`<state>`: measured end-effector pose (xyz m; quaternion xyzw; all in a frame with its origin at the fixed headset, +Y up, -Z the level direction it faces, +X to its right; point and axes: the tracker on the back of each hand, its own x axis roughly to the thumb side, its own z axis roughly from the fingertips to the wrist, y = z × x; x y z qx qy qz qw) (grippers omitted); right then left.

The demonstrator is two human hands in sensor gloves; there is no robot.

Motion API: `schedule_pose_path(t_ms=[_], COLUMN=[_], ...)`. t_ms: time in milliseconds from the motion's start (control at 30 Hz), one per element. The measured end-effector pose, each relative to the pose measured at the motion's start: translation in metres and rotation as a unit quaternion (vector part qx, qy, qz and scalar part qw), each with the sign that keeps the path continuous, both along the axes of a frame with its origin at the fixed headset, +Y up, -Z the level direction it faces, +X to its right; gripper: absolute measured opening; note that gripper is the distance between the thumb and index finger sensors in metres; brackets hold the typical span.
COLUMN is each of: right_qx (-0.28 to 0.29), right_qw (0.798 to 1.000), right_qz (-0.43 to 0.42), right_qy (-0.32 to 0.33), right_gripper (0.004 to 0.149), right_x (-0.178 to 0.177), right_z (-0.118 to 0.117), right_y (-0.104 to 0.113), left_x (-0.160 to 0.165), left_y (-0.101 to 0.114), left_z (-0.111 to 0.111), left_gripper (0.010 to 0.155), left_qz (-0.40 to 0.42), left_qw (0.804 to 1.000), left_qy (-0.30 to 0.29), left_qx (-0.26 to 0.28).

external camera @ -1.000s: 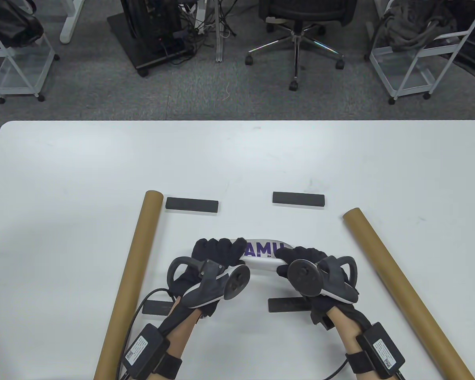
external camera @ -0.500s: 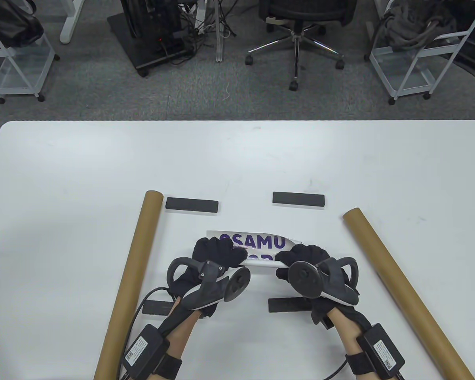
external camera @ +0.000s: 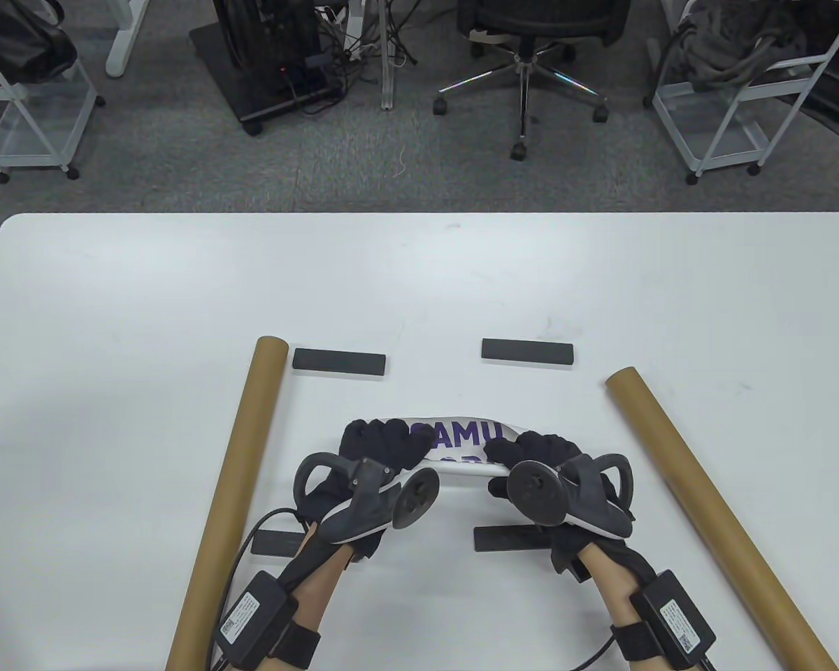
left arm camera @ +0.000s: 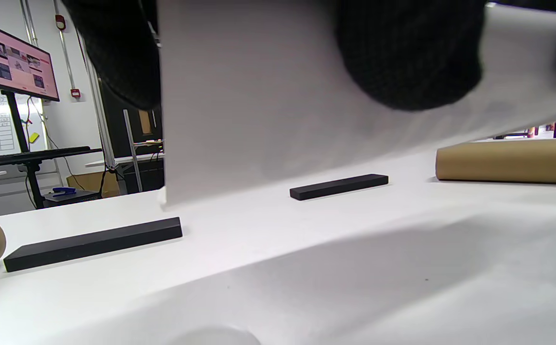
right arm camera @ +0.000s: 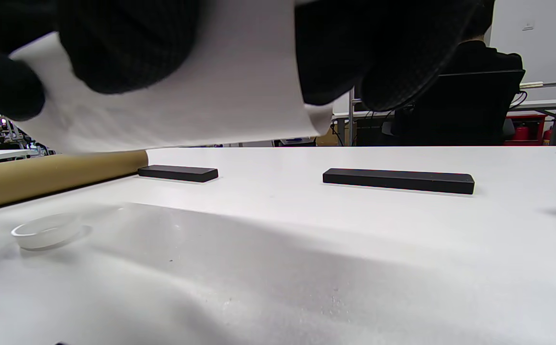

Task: Roll up posters and store in mailing tubes

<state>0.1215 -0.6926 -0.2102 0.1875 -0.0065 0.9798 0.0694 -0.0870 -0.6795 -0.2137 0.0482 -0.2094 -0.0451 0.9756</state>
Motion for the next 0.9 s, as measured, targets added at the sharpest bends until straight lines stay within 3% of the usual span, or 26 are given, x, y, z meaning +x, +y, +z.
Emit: schedule_pose_path(t_ms=[333,467,733,900], right_qx=[0.01,0.012,0.015,0.018], right_qw=[1.0,1.0,1.0,0.999], right_qz=[0.003,0.011,0.023,0.026], right_qy=[-0.003,-0.006,0.006,0.009], right_gripper=[0.062,0.053,0.06,0.053], right_x=[0.0026,0.0012,-0.0033,-0.0051], right_z=[-0.0014,-0.0008,0.0014,0.002], right_y=[0.0004,0.0009,0.0009,-0.0025], left_x=[0.0,0.0017,0.0038,0.0003], left_y=[-0.0009,-0.0022,-0.0011,-0.005], left_z=[-0.001,-0.0008,0.0002,-0.0022], left_gripper=[0.07,0.06,0.051,0.047], left_qz=[0.001,0.003,-0.025,-0.002], left_qw=[1.0,1.0,1.0,1.0], left_qy=[-0.001,-0.002,0.0,0.003], left_qx=[-0.003,-0.01,0.003,-0.025])
